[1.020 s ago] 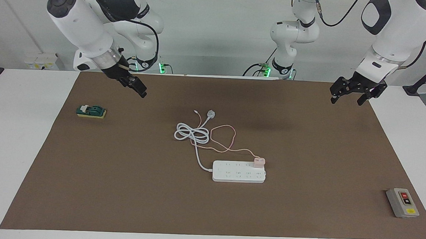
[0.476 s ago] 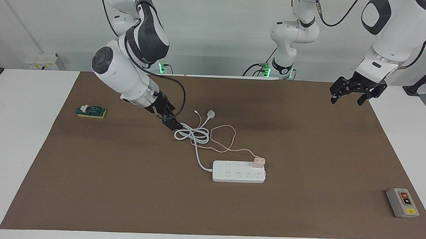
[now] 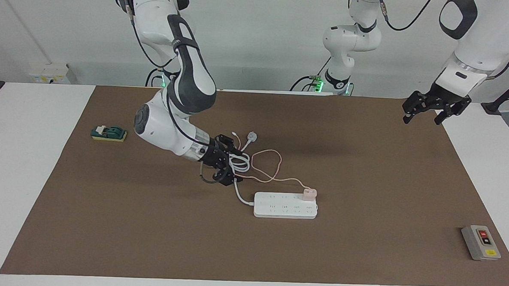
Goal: Unplug charger and place it aside
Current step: 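Move the right gripper onto the power strip's far end and grip it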
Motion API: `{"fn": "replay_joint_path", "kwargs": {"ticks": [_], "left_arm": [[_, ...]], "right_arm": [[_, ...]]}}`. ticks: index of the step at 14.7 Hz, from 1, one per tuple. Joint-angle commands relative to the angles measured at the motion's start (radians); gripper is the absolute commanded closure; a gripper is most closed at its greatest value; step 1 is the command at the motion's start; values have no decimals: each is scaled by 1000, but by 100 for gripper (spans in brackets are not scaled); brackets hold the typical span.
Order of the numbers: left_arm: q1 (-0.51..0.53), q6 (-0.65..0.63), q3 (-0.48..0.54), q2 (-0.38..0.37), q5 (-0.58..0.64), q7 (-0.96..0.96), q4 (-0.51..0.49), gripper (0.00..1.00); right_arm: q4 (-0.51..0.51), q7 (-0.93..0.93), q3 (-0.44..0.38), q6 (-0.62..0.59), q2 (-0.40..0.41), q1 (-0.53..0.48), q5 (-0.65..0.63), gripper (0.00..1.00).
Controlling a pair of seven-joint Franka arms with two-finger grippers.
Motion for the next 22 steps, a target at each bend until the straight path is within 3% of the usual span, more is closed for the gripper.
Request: {"fn": "replay_joint_path", "kwargs": {"ticks": [1, 5, 9, 16, 22], "left_arm": [[8, 53, -7, -30, 0, 15, -40, 0], [11, 151, -9, -23, -2, 55, -40, 0], [0, 175, -9, -19, -17, 51, -37, 0], [-20, 157, -18, -43, -17, -748, -91, 0], [-28, 131, -27, -46, -17, -1223, -99, 0]], "right_arm": [[66, -2, 1, 35, 73, 19, 56, 0], [85, -143, 3, 26, 129, 14, 197, 0], [263, -151, 4, 38, 286, 36, 220, 0], [395, -194, 12, 54, 408, 45, 220, 0], [418, -232, 12, 75, 452, 57, 214, 0]]}}
